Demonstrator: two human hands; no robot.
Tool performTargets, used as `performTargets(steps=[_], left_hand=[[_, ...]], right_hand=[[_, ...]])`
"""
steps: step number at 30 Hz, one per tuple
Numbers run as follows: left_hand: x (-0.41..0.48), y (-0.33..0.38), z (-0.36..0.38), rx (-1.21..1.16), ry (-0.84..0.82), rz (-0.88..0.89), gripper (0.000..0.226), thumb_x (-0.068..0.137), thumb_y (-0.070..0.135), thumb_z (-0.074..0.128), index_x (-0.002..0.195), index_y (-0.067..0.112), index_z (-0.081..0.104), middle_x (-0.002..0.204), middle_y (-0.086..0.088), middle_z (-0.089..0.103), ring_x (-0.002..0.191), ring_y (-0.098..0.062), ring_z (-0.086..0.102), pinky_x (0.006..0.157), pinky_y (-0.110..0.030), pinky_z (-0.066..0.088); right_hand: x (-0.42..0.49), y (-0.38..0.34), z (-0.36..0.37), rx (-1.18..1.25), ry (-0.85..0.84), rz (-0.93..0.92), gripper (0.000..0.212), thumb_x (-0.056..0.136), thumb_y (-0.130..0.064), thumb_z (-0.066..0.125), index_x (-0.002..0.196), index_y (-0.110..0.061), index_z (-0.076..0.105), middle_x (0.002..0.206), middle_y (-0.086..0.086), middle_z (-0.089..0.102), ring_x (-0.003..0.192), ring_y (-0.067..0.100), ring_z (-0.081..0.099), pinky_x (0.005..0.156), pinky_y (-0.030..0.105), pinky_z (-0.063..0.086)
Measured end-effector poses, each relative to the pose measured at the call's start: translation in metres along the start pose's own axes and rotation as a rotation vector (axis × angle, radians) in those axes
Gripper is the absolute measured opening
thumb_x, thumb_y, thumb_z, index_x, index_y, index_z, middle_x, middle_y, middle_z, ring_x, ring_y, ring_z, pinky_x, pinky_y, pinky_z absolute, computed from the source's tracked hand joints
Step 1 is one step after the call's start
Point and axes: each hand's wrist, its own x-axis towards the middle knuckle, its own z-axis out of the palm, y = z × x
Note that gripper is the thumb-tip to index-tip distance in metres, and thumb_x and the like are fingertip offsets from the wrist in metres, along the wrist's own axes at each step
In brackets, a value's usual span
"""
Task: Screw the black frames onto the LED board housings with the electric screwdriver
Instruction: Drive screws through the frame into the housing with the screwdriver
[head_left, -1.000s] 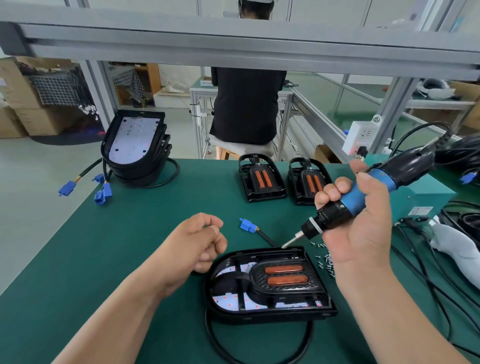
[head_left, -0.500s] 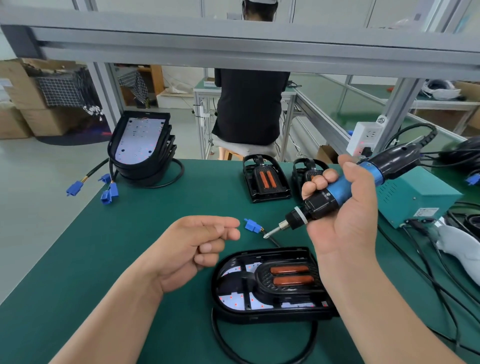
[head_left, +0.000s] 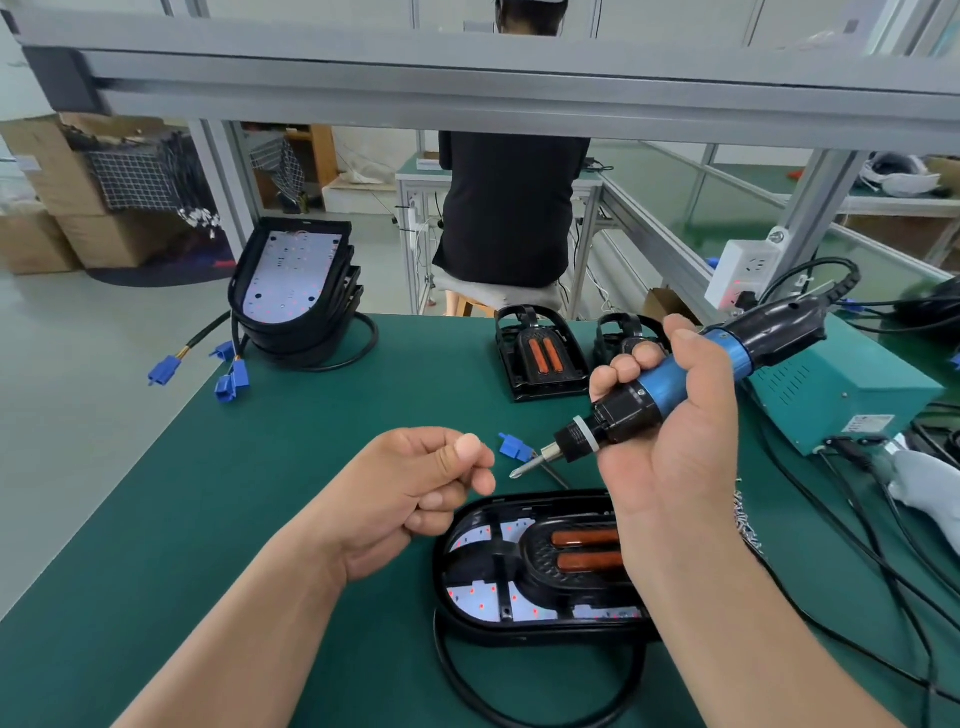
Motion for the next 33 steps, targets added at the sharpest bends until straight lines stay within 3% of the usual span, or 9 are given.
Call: performTargets(steps=[5, 10, 22, 33], left_hand=[[-0.0002, -0.0017, -0.0001, 0.021, 0.004, 0.008, 0.027, 0.087, 0.024, 0.079, 0.106, 0.005, 0.081, 0.081, -0.004, 0.064, 0.054, -0.005, 0.033, 0.043, -0.014, 0.028], [-0.0002, -0.0016, 0.0008, 0.061, -0.016, 0.045, 0.015, 0.09, 0.023, 0.078, 0.094, 0.009, 0.075, 0.085, -0.011, 0.066, 0.054, -0.007, 0.032, 0.043, -0.014, 0.029], [-0.007, 0.0029, 0.0057, 0.11, -0.102, 0.011, 0.018, 0.092, 0.008, 0.07, 0.109, 0.006, 0.077, 0.1, -0.021, 0.075, 0.05, -0.008, 0.026, 0.043, -0.015, 0.028], [-0.0072, 0.0029, 0.0087, 0.121, -0.101, 0.017, 0.015, 0.092, 0.008, 0.07, 0.103, 0.012, 0.079, 0.102, -0.023, 0.076, 0.049, -0.008, 0.024, 0.042, -0.015, 0.028]], right_hand=[[-0.0028, 0.0002, -0.0026, -0.006, -0.015, -0.007, 0.013, 0.102, -0.015, 0.059, 0.114, -0.015, 0.062, 0.078, 0.0, 0.055, 0.066, 0.015, 0.054, 0.067, 0.03, 0.054], [-0.0045, 0.0, -0.0038, 0.037, -0.012, -0.011, 0.019, 0.099, -0.017, 0.064, 0.118, -0.016, 0.064, 0.081, 0.0, 0.056, 0.068, 0.015, 0.055, 0.071, 0.031, 0.055], [-0.0044, 0.0021, -0.0036, 0.011, -0.054, -0.034, 0.021, 0.1, -0.02, 0.066, 0.12, -0.016, 0.061, 0.081, -0.001, 0.057, 0.07, 0.015, 0.056, 0.076, 0.032, 0.055], [-0.0076, 0.0044, -0.0053, -0.032, -0.073, -0.038, 0.018, 0.102, -0.02, 0.064, 0.119, -0.015, 0.061, 0.081, -0.001, 0.057, 0.071, 0.015, 0.056, 0.077, 0.032, 0.055]])
